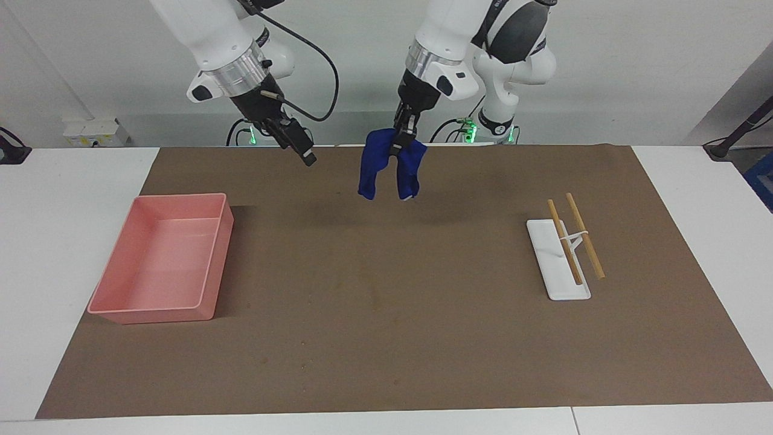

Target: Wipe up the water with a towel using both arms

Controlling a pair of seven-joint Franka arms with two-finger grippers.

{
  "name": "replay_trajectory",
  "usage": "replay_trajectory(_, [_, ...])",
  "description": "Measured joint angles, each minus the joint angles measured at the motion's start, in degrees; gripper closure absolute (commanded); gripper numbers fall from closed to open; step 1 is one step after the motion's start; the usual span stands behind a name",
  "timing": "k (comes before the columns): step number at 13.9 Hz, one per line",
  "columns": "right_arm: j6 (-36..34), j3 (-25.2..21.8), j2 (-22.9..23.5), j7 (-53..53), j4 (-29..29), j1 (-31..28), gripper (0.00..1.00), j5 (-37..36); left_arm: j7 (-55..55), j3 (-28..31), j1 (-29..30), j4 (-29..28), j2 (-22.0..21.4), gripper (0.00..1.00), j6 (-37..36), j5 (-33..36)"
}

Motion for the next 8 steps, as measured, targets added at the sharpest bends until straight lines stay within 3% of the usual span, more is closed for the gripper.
replay_trajectory(5, [-1.2, -0.2, 0.3, 7.5, -0.3, 0.2, 0.05, 2.5, -10.0, 0.0, -4.0, 1.3, 0.1, 1.0, 7.0, 7.1])
replay_trajectory(8, [-4.2, -0.4, 0.3, 8.2, -0.1, -0.1, 0.05, 3.0, -11.2, 0.5, -3.9, 1.3, 0.1, 1.0, 8.4, 7.8])
